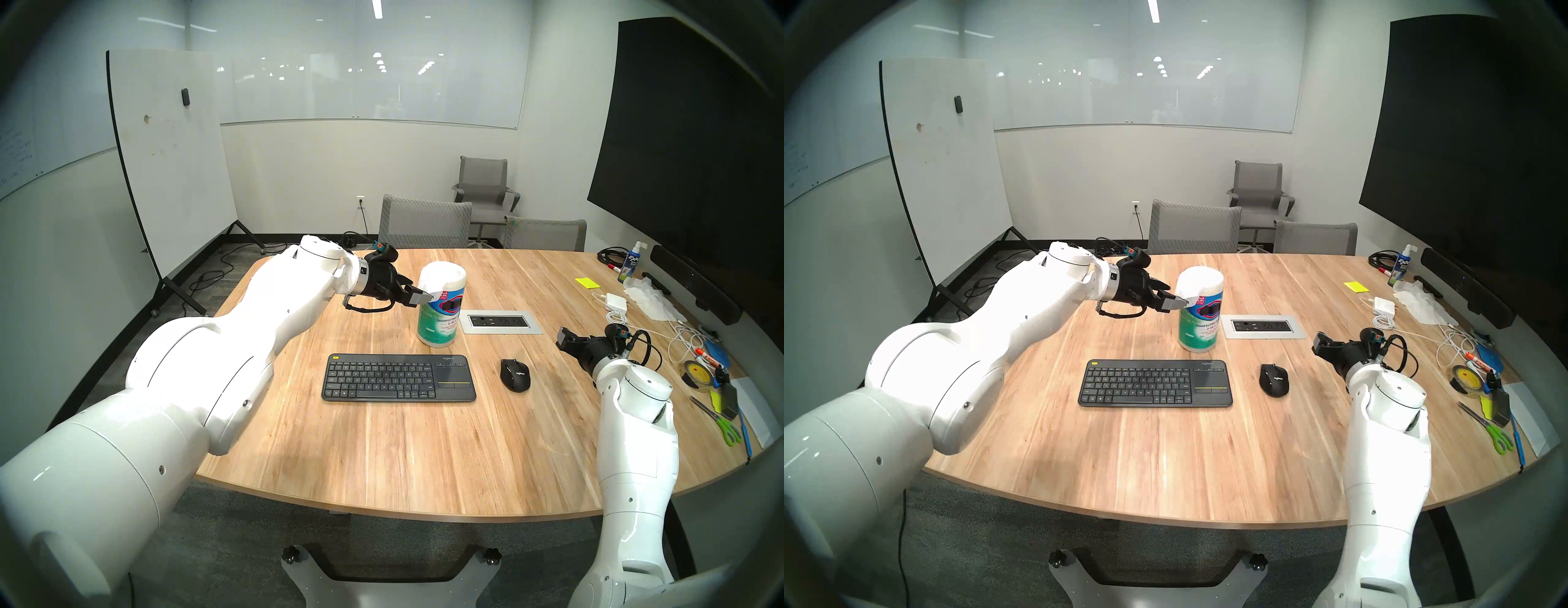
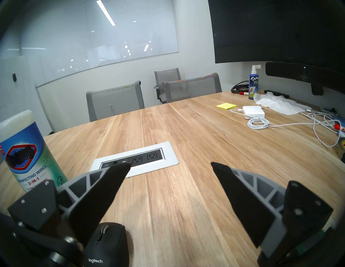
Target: Wipe the keyboards and mice with a disinfecting wipe, then set the wipe down
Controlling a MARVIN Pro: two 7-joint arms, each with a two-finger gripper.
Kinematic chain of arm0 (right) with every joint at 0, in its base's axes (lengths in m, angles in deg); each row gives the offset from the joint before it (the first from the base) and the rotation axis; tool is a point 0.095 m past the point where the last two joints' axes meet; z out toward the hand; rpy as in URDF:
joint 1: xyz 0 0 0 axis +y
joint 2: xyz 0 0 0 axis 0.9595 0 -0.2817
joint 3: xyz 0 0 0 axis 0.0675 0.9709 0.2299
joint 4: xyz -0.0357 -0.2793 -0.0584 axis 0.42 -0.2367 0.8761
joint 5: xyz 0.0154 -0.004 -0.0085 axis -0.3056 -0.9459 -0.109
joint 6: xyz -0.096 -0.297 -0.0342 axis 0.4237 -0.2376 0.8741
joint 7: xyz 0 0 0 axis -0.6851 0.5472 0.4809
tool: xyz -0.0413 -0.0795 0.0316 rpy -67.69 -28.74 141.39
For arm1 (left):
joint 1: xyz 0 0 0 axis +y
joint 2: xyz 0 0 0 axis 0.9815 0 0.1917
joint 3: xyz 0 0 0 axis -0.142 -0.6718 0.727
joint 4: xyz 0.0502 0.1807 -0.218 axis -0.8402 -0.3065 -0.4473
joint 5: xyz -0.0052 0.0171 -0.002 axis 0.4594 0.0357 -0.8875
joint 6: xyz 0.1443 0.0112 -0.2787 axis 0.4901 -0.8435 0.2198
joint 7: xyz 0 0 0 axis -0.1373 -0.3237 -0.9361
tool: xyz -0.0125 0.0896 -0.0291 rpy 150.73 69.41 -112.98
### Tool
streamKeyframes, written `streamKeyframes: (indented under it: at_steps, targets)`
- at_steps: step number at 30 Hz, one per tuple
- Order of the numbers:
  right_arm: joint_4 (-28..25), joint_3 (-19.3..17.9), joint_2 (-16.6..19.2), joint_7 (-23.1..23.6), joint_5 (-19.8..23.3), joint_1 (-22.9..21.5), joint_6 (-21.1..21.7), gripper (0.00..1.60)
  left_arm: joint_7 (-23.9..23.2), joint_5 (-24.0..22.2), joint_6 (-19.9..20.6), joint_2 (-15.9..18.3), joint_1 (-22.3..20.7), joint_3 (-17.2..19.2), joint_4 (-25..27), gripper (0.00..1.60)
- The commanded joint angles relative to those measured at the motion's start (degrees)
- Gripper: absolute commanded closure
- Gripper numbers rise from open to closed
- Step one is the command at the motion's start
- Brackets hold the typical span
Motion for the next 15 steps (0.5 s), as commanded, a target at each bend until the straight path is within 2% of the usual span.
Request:
streamKeyframes:
  at_steps: [1,15]
  targets:
    - [-1.16,0.03,0.09,-0.11,0.04,-0.66,-0.18,0.0,-0.46,-0.18,-2.29,-1.84,-3.45,0.22,-1.53,0.0]
    - [-1.16,0.02,0.08,-0.12,0.04,-0.66,-0.18,0.0,-0.95,-0.06,-4.81,-3.63,-5.07,0.17,-6.59,0.0]
